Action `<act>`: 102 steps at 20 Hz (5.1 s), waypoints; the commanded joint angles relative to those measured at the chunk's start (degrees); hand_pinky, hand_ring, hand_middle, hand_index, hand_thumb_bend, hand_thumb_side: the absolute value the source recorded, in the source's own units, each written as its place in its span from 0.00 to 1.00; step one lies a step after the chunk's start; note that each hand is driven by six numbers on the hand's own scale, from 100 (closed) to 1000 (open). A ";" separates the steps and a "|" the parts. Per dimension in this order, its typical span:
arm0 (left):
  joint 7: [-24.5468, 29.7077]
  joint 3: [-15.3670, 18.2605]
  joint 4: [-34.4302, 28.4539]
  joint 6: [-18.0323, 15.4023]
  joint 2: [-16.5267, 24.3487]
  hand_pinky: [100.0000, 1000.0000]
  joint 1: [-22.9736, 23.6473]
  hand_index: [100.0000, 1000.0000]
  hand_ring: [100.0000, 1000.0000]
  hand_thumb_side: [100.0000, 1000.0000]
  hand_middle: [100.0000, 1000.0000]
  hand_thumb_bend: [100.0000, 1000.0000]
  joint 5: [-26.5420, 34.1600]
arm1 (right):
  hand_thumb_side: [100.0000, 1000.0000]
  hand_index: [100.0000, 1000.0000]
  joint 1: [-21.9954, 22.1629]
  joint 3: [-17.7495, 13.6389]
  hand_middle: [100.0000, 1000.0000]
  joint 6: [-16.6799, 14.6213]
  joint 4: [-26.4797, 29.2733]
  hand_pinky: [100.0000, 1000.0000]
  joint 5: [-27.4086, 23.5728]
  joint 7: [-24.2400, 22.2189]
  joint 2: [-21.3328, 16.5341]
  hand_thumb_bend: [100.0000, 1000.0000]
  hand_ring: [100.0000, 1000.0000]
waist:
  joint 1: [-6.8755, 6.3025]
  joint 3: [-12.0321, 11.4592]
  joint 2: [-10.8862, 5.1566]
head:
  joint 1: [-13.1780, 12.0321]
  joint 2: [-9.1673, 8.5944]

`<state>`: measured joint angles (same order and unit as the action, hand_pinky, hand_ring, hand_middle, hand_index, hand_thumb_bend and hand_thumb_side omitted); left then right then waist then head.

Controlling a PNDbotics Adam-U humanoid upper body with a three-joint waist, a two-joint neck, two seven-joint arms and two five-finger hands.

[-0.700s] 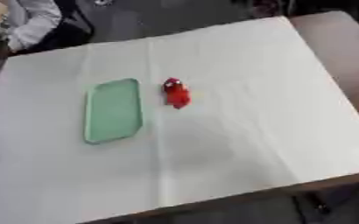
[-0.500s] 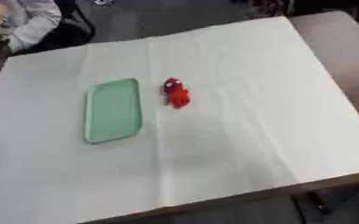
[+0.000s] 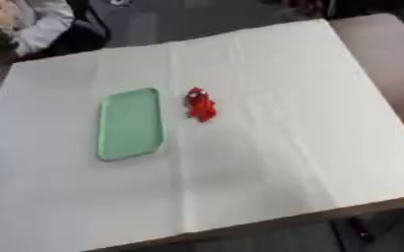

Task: Pick up objects on the table and place them in the box.

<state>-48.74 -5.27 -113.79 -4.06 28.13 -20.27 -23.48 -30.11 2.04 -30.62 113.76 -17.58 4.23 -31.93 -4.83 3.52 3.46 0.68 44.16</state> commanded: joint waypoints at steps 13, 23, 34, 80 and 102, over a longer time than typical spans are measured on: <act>0.98 -0.05 -0.80 -1.84 0.02 0.37 -3.01 0.64 0.38 0.74 0.54 0.36 0.50 | 0.75 0.80 -11.05 8.06 0.47 25.93 -3.00 0.76 21.88 -3.13 -6.64 0.21 1.00 | 1.56 -1.44 -1.29 | 5.82 -0.04; 1.42 -0.26 -0.80 -1.68 0.11 0.36 -2.80 0.64 0.37 0.74 0.54 0.36 0.72 | 0.78 0.85 -16.31 12.59 0.49 26.26 -13.86 0.79 35.06 -3.90 -1.99 0.23 1.00 | 1.38 -2.07 -1.04 | 6.22 -0.04; 1.91 -0.74 -0.80 -1.72 -0.66 0.36 -2.98 0.65 0.37 0.74 0.54 0.35 1.63 | 0.85 0.84 -18.72 16.13 0.48 24.21 -23.25 0.74 43.78 -5.25 4.46 0.32 1.00 | 1.09 -2.66 -0.73 | 7.71 -0.04; 2.17 -0.65 -0.80 -2.80 -1.93 0.36 -4.81 0.65 0.37 0.74 0.54 0.35 2.87 | 0.99 0.91 -23.93 17.37 0.59 14.31 -56.51 0.81 70.04 -7.25 18.36 0.23 1.00 | 0.51 -3.68 0.33 | 14.96 -0.04; 2.29 -0.80 -0.80 -2.71 -1.67 0.36 -4.24 0.64 0.37 0.74 0.54 0.35 2.99 | 1.00 0.95 -22.20 15.38 0.86 15.58 -64.04 1.00 76.47 -4.59 18.17 0.18 1.00 | 0.75 -3.31 0.19 | 15.06 -0.04</act>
<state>-46.54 -6.37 -113.79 -6.72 25.55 -24.03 -20.63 -51.52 18.07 -15.01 49.86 57.83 -0.84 -13.14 -4.15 0.19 4.46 15.67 44.17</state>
